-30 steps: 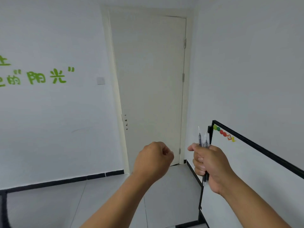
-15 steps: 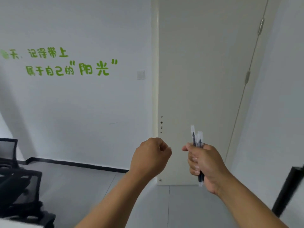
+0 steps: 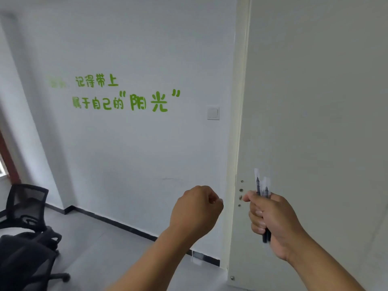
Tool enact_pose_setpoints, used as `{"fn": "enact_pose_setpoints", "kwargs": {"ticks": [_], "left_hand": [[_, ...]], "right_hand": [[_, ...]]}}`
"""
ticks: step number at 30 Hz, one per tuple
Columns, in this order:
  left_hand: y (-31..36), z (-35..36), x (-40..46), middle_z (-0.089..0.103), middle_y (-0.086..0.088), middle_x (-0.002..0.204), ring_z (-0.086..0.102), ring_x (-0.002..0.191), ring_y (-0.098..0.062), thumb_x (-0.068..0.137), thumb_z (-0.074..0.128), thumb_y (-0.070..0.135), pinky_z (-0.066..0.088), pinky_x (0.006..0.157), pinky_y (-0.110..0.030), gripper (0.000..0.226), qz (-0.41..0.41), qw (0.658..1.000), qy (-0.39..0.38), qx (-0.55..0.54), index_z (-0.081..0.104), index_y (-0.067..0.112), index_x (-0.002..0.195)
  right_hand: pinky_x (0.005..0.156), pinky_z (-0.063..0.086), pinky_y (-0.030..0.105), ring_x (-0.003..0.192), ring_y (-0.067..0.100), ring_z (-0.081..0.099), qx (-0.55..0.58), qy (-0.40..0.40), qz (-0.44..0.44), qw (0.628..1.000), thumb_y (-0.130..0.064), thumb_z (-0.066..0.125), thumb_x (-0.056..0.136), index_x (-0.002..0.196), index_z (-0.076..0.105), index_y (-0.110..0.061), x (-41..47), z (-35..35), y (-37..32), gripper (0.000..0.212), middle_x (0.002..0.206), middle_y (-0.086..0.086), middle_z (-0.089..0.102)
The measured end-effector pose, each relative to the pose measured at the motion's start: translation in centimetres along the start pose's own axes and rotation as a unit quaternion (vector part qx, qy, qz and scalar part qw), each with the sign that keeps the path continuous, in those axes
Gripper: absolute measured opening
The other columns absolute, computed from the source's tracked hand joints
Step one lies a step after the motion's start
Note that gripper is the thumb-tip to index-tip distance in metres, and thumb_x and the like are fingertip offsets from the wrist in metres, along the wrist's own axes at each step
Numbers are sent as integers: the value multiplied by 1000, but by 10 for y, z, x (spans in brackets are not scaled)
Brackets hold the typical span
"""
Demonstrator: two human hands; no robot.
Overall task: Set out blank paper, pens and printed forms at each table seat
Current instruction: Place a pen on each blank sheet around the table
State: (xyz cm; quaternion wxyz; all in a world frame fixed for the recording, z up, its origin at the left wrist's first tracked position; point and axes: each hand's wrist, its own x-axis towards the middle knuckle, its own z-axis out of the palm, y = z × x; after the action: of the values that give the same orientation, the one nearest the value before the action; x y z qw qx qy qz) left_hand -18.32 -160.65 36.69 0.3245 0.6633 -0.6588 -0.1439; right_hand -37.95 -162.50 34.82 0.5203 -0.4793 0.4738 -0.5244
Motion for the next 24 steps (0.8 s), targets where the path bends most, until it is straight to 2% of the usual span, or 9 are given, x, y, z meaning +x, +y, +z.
{"fn": "enact_pose_setpoints", "kwargs": {"ticks": [8,13,19,24], "left_hand": [[-51,7,135,74,13,91,70,82,-9,100,61,39,59,74,-30,17,-99,991,85,36,73,28,94],[-87,-13,184,74,10,90,70,84,-12,99,60,38,57,71,-30,17,-169,974,137,57,73,27,95],[-162,-46,231,72,12,87,71,82,-13,98,61,38,62,75,-34,15,-254,943,204,69,72,29,92],[-241,-80,270,73,10,91,71,85,-15,99,61,38,62,76,-36,17,-292,924,234,81,73,27,94]], "right_hand": [[45,26,29,48,14,27,17,-126,1,992,-18,60,110,103,67,-2,195,64,13,19,60,0,33],[46,24,28,50,15,25,33,-220,12,975,-16,60,110,101,68,-2,277,127,15,19,62,2,31],[47,24,30,51,16,26,13,-349,24,937,-17,60,110,100,68,-2,345,239,32,20,64,4,31],[47,24,29,50,16,25,12,-410,33,911,-18,59,111,100,67,-2,392,347,58,21,64,4,30]]}}
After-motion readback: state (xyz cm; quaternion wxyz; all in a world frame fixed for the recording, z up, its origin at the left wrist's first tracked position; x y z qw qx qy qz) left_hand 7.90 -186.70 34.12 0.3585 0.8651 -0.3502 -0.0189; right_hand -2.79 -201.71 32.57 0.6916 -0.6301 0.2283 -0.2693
